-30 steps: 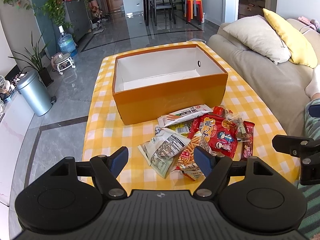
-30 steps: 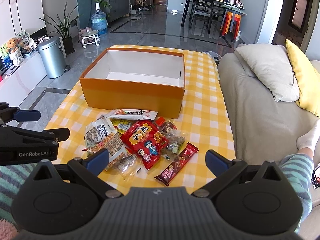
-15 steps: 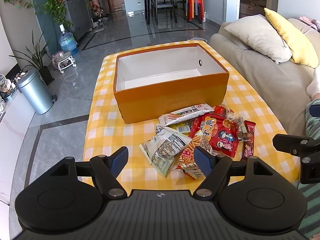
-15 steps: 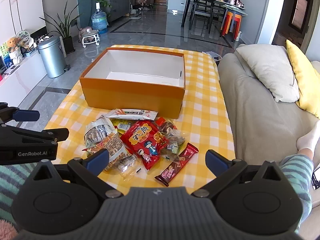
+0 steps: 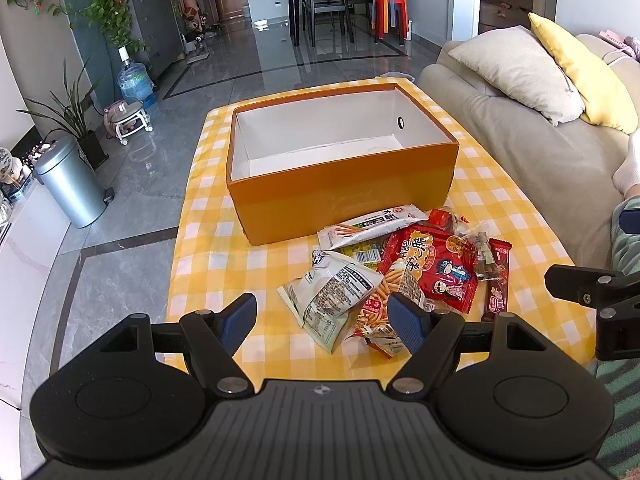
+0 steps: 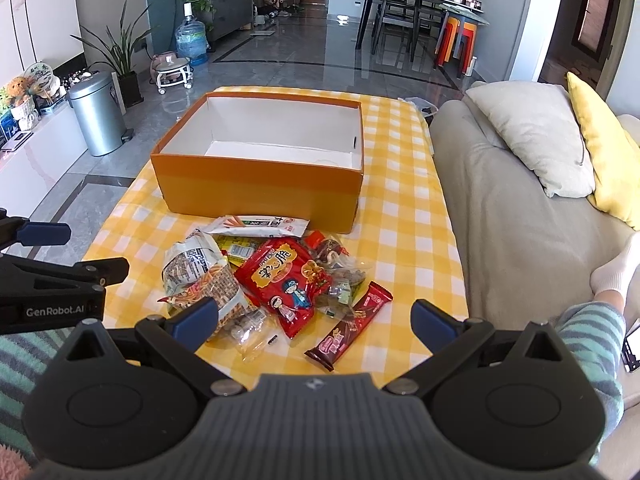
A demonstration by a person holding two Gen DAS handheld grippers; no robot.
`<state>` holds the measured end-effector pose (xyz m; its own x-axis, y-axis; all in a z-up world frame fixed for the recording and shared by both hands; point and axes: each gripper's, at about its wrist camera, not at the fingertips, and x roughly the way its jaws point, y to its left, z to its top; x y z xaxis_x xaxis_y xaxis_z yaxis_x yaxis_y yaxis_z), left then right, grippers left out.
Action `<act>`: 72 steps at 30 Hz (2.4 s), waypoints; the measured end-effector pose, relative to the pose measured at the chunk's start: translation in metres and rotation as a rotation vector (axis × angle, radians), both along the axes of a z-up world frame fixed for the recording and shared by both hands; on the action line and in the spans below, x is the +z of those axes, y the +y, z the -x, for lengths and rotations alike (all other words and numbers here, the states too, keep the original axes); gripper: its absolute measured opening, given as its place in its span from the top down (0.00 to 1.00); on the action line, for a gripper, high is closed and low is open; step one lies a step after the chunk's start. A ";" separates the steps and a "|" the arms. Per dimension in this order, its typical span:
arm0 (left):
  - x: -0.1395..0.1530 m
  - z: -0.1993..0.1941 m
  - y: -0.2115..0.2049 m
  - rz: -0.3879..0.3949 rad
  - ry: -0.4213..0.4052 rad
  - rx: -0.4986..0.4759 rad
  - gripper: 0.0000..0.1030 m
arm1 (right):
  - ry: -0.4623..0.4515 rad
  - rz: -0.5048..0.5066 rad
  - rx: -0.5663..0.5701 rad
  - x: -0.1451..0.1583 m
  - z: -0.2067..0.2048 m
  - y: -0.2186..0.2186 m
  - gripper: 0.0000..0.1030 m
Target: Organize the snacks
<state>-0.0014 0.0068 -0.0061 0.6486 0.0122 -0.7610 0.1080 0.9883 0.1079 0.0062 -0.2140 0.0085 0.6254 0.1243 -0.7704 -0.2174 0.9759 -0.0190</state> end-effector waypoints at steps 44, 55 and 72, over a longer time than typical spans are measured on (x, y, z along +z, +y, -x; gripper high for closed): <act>-0.035 -0.043 -0.032 0.045 0.140 -0.252 0.23 | 0.054 -0.124 0.037 -0.055 -0.038 -0.022 0.38; -0.079 -0.070 -0.045 -0.037 0.239 -0.277 0.27 | 0.100 -0.073 0.141 -0.100 -0.071 -0.004 0.44; -0.104 -0.080 -0.069 -0.108 0.281 -0.316 0.44 | 0.028 0.042 0.299 -0.131 -0.083 0.003 0.43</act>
